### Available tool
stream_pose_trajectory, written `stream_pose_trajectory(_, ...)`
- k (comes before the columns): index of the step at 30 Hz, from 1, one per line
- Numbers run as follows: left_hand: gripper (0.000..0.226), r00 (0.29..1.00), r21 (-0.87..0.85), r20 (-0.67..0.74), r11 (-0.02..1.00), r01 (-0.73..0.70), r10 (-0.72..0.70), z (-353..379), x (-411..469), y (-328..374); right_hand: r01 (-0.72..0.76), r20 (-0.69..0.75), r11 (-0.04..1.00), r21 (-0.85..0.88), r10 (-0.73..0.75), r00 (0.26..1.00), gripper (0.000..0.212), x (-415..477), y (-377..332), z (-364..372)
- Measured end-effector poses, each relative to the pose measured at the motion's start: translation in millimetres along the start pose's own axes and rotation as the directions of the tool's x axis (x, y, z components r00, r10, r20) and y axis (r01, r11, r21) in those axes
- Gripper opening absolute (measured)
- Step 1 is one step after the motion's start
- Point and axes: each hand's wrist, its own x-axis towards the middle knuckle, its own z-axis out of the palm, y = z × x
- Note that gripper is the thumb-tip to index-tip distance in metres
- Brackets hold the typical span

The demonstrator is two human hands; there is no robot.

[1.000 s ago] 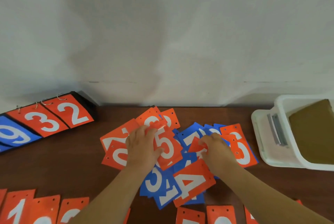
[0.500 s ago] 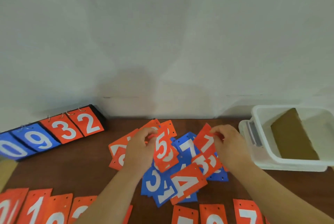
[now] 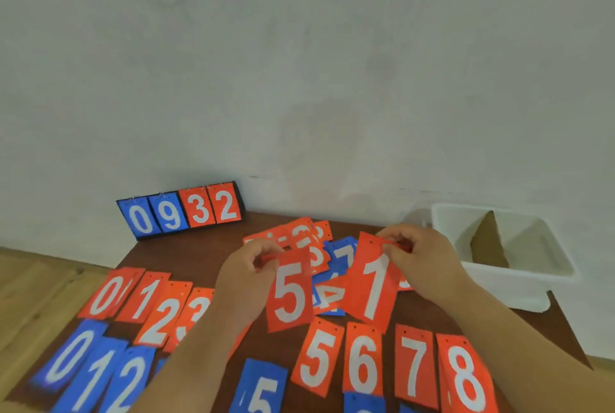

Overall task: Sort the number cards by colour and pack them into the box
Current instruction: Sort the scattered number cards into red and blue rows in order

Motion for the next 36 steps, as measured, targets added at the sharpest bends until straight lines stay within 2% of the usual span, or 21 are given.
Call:
stream_pose_trajectory(10, 0.018, 0.998, 0.055, -0.055, 0.998, 0.031, -0.028, -29.0, -88.0, -14.8, 0.039, 0.1, 0.999, -0.035, -0.036, 0.994, 0.026, -76.6, -10.4, 3.8)
stream_pose_trajectory(16, 0.019, 0.998, 0.098, 0.027, 0.994, 0.053, -0.056, -16.1, -89.4, -36.7, 0.033, 0.166, 0.996, -0.082, -0.019, 0.986, 0.03, -85.2, -12.9, 14.3)
stream_pose_trajectory(24, 0.021, 0.949, 0.104, 0.292, 0.99, 0.093, -0.12, 56.7, -33.2, -91.8, -0.165, 0.188, 0.971, -0.174, 0.197, 0.962, 0.032, -89.2, 27.9, 43.9)
stream_pose_trajectory(29, 0.017, 0.894, 0.082, 0.418, 0.987, 0.138, -0.16, 111.0, -2.6, -122.8, -0.34, 0.224, 0.917, -0.209, 0.383, 0.896, 0.02, -97.3, 58.5, 65.6)
stream_pose_trajectory(32, 0.016, 0.866, 0.097, 0.465, 0.983, 0.153, -0.181, 138.0, 10.8, -139.2, -0.426, 0.194, 0.883, -0.198, 0.461, 0.866, 0.024, -100.2, 72.1, 76.1)
stream_pose_trajectory(36, 0.013, 0.853, 0.129, 0.506, 0.989, 0.069, -0.126, 157.8, 19.4, -155.4, -0.516, 0.175, 0.835, -0.188, 0.546, 0.819, 0.02, -95.0, 82.7, 93.0)
